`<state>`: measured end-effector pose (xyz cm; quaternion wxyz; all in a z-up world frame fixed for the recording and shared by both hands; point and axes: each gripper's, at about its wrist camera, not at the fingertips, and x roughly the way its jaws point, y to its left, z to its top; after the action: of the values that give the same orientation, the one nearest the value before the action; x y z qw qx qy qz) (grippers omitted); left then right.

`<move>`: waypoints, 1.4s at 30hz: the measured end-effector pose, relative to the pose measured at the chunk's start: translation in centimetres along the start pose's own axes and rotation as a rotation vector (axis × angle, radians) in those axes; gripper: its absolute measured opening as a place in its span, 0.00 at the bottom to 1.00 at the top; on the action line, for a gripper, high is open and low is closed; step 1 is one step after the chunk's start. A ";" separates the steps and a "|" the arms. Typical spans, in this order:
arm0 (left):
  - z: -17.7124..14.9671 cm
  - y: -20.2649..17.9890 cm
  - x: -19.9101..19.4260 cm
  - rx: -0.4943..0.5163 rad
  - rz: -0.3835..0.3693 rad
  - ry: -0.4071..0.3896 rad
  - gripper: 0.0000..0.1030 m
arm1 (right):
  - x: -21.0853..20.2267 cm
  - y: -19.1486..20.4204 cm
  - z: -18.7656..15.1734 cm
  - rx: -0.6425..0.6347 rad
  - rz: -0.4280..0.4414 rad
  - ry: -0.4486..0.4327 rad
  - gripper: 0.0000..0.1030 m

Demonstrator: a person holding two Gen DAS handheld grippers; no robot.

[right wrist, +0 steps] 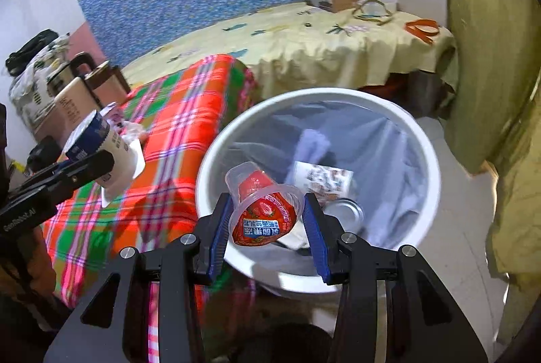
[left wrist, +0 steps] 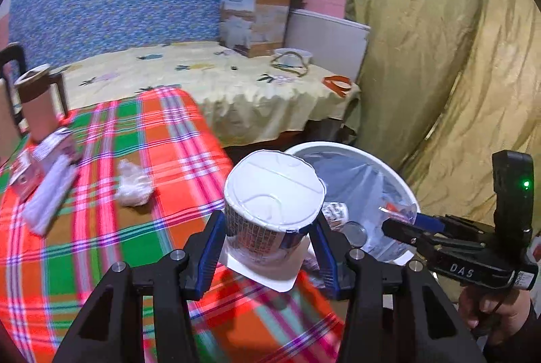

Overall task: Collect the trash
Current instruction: 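Carry the yogurt cup and jelly cup over the bin and release both, then move both tools back over the table toward the foam mesh sleeve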

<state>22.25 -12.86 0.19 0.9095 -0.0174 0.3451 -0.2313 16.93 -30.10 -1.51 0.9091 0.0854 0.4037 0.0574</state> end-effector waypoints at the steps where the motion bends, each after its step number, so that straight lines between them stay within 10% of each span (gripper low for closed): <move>1: 0.1 -0.4 0.4 0.007 -0.005 0.002 0.49 | 0.0 -0.3 -0.1 0.006 -0.006 0.003 0.43; 22: 0.1 -5.4 6.1 0.119 -0.098 0.098 0.53 | -0.1 -3.8 -1.2 0.026 -0.101 0.052 0.45; 42: -0.9 -1.7 1.5 0.015 -0.032 0.050 0.58 | -1.5 -0.8 -0.7 -0.005 0.001 -0.025 0.58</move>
<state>21.93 -14.93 -1.09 0.8968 -0.0103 0.3656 -0.2489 15.44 -31.09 -1.03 0.9142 0.0841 0.3922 0.0578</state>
